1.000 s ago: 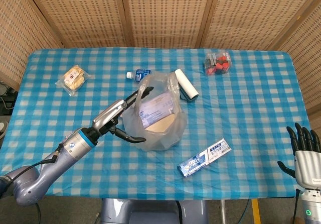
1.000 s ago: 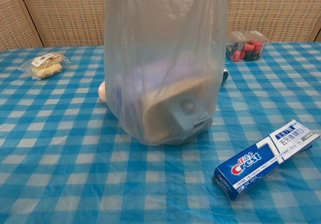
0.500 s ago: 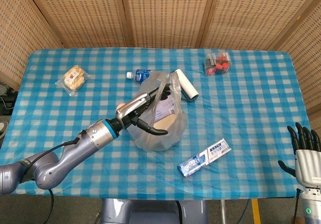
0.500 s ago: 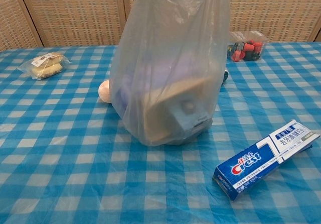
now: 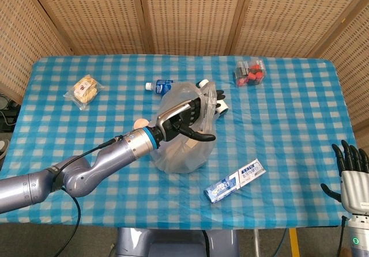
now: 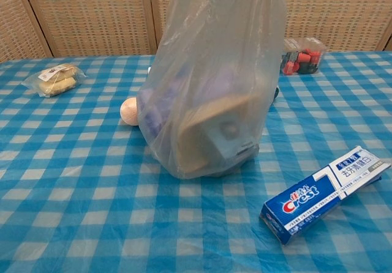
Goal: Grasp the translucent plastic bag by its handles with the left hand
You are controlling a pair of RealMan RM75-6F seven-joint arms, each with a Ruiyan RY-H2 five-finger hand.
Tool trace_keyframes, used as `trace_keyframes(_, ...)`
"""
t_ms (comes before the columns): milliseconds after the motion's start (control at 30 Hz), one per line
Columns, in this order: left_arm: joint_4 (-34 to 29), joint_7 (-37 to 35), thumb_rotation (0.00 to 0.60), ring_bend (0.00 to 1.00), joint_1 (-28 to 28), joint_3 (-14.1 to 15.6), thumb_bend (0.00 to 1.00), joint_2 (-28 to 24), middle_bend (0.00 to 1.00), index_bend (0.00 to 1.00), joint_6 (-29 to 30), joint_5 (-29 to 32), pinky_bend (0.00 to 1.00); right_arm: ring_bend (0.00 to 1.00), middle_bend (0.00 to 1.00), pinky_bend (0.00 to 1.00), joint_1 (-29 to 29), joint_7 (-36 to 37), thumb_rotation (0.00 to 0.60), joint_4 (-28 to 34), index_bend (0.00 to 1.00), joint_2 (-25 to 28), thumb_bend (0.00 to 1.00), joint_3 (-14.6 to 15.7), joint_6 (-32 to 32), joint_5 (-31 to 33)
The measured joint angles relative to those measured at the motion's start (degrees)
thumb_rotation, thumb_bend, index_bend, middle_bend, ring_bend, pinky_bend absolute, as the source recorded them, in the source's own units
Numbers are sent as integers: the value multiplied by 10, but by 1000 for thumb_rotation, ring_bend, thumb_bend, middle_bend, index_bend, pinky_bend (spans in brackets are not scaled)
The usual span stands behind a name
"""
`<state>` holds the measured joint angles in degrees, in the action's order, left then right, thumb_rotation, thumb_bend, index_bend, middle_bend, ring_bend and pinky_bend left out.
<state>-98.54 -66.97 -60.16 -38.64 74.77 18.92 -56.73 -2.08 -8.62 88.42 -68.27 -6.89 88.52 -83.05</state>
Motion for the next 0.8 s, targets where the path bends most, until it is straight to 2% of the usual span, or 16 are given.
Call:
trace_keyframes(333,52,-28,600,0,-4,-50,0,57,0,0,-51,14,0,0,0,0,-3,5,600,-3,83,0,0,0,-9,6)
trace_keyframes(733,94,-27,600,0,-11,-121,0,128,0,0,-102,30,0,0,0,0,-7,6,600,-6,83,-1,0,1,-15,10)
trace_keyframes(800,96,-26,600,30,-9,-132,0,139,14,27,-108,34,0,0,0,0,-7,6,600,-6,83,-1,0,1,-16,10)
